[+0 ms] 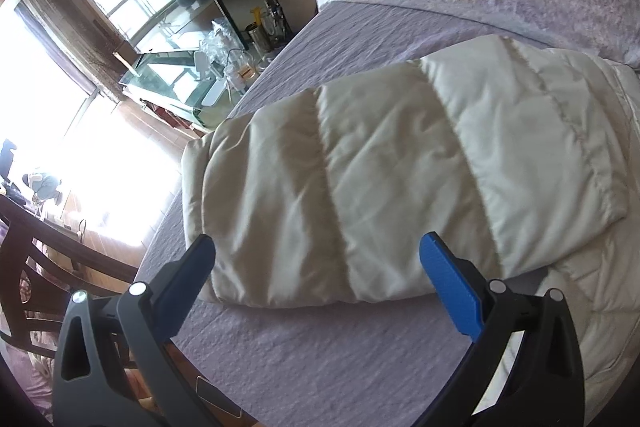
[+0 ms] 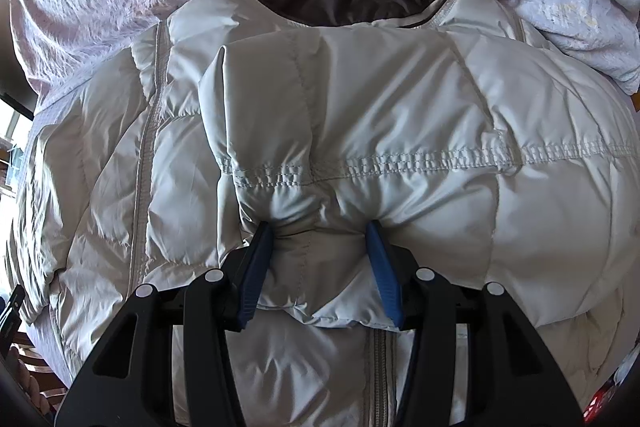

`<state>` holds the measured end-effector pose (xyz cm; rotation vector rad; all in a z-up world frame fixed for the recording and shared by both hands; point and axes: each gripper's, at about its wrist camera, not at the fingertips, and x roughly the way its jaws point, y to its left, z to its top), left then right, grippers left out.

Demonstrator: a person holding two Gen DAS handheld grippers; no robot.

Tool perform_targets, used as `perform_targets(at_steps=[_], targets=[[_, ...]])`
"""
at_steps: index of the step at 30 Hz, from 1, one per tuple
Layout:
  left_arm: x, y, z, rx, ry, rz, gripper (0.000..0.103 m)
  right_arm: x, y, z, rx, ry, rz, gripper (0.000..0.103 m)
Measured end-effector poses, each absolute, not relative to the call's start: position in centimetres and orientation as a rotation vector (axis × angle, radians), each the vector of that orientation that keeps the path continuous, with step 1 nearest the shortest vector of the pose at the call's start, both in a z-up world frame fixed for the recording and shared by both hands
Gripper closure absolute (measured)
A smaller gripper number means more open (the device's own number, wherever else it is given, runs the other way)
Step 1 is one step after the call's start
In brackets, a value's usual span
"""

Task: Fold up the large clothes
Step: 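Hold the jacket front with the right gripper while the left gripper grasps the other sleeve cuff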

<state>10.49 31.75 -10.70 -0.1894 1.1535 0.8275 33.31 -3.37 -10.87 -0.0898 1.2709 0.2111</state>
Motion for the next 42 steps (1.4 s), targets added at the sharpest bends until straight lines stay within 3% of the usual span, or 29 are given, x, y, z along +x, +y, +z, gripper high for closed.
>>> perform_targets(at_steps=[42], targets=[[5.4, 37.9, -14.3, -0.350, 1.116, 0.793, 0.002, 32.7, -4.0, -10.6, -0.091, 1.250, 0.201, 0.052]])
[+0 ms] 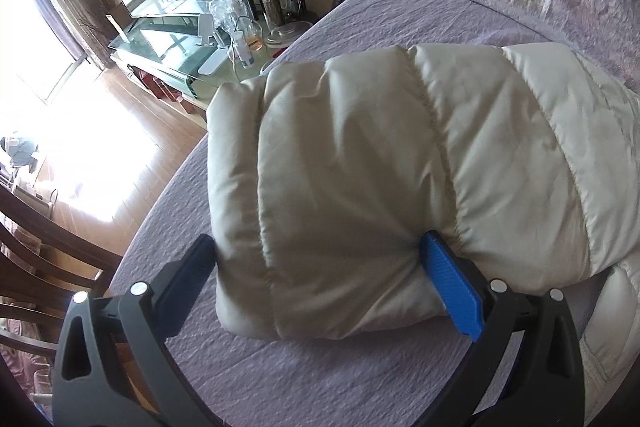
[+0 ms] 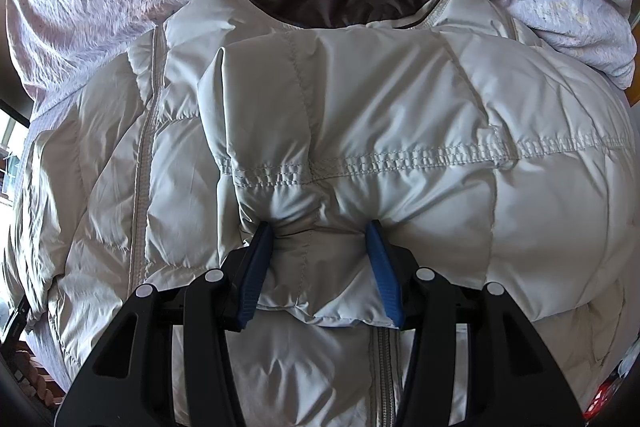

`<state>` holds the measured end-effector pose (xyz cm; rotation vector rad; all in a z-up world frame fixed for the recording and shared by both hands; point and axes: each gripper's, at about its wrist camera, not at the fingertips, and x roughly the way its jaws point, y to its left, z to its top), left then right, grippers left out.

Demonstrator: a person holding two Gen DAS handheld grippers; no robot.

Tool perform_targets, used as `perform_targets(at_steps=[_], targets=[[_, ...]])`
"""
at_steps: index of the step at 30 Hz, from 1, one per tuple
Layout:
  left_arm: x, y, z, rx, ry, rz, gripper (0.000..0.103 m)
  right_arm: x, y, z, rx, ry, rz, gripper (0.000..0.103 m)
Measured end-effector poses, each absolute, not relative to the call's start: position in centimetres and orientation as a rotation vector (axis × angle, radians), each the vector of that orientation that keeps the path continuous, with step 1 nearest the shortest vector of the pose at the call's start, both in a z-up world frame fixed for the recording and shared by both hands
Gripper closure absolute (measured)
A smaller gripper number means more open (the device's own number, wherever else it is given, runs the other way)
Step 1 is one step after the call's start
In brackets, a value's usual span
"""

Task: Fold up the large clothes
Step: 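Hold the jacket front with the right gripper while the left gripper grasps the other sleeve cuff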

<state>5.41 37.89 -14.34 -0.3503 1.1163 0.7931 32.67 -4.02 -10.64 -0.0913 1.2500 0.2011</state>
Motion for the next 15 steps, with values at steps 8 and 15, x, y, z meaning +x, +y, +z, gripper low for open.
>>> perform_targets(at_steps=[8, 15], targets=[[5.6, 37.3, -14.0, -0.376, 1.090, 0.744, 0.024, 32.6, -4.2, -10.5, -0.083, 1.244, 0.202, 0.052], [6.0, 36.7, -13.6, -0.382, 1.079, 0.716, 0.057, 32.6, -4.6, -10.5, -0.072, 1.242, 0.211, 0.052]])
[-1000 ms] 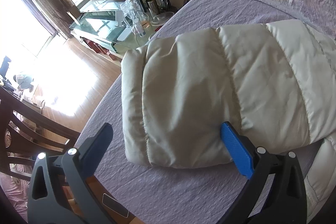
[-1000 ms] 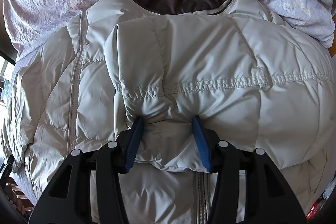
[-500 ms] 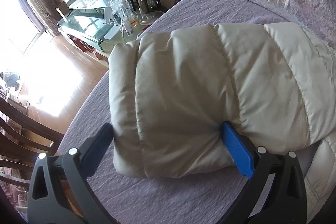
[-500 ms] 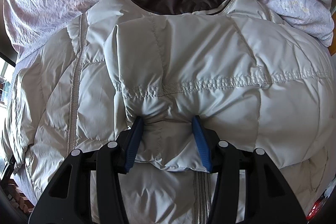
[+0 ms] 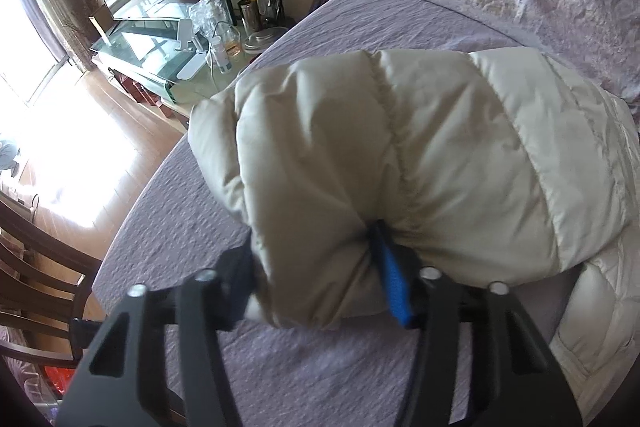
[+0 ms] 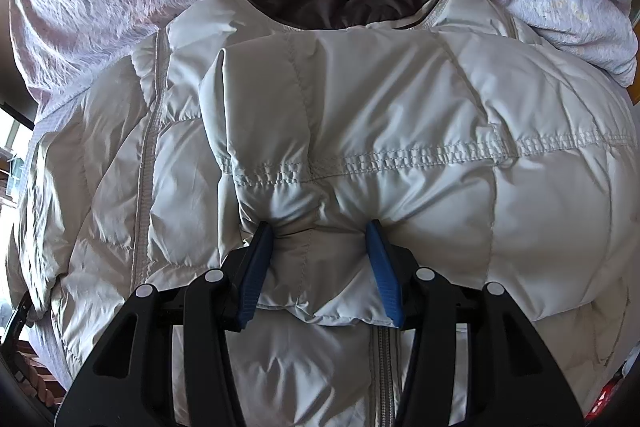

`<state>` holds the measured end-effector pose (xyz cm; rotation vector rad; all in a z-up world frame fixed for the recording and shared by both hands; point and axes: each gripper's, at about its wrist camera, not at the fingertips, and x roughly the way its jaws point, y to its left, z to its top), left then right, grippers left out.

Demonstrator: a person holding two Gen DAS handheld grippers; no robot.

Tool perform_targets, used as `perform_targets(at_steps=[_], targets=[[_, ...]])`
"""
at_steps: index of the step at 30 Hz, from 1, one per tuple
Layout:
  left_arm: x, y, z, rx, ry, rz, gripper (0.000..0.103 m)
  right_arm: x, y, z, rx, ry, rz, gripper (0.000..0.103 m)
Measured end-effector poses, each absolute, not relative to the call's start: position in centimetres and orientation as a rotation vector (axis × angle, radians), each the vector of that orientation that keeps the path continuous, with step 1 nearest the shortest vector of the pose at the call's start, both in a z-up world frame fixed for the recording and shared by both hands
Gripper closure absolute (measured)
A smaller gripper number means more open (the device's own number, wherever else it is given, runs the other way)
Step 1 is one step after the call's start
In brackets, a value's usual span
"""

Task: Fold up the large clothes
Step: 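Hold the jacket front with the right gripper while the left gripper grasps the other sleeve cuff, then lift the sleeve with the left gripper across the jacket front while the right gripper opens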

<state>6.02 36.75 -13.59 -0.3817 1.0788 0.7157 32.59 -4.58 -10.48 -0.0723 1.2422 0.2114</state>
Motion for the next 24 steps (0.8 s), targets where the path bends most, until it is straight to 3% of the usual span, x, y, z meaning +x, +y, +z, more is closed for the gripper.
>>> perform_targets(at_steps=[7, 24], targets=[[6.4, 36.4, -12.8, -0.407, 1.070, 0.700, 0.081, 32.7, -5.4, -10.2, -0.041, 1.245, 0.221, 0.052], [11.9, 33.1, -5.6, -0.283, 0.958, 0.658, 0.085, 32.8, -6.6, -9.0, -0.009, 1.243, 0.246, 0.052]])
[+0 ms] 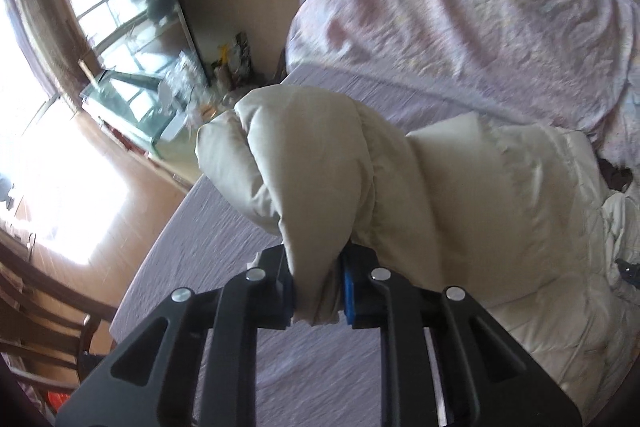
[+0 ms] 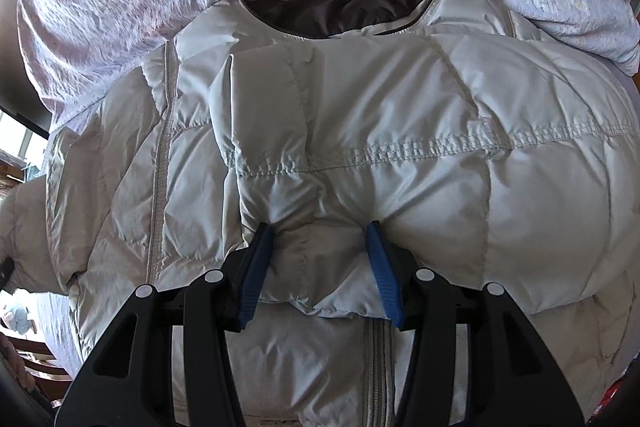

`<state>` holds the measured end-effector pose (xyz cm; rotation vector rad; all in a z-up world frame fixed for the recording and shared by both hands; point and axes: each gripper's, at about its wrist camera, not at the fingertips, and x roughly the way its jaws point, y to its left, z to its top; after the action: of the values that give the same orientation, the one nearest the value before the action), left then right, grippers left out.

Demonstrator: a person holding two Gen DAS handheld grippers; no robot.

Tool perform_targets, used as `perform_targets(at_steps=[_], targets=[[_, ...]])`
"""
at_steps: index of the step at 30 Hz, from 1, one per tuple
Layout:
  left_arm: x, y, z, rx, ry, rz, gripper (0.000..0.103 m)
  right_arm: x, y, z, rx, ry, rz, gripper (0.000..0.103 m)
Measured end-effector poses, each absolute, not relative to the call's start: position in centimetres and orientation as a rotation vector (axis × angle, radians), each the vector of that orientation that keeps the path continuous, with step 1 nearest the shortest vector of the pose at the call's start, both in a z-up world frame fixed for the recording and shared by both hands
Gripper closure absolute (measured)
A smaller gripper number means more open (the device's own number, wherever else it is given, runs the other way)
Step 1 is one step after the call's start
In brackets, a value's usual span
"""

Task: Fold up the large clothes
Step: 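Lift the sleeve with the left gripper across the jacket front while the right gripper opens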

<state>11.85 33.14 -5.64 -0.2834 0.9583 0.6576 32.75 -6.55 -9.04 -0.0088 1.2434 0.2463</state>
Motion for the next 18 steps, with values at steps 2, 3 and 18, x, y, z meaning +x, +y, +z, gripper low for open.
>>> perform_targets(at_steps=[2, 3, 18], targets=[[12.7, 32.4, -4.9, -0.272, 0.945, 0.632, 0.085, 32.7, -7.0, -8.8, -0.005, 1.246, 0.252, 0.052], [13.2, 31.8, -4.5, -0.264, 0.937, 0.615, 0.085, 32.7, -7.2, -8.7, -0.004, 1.248, 0.255, 0.052], [22.4, 19.7, -1.5, -0.158, 0.916, 0.333, 0.085, 30.6, -12.7, -5.4, 0.027, 1.204, 0.268, 0.027]])
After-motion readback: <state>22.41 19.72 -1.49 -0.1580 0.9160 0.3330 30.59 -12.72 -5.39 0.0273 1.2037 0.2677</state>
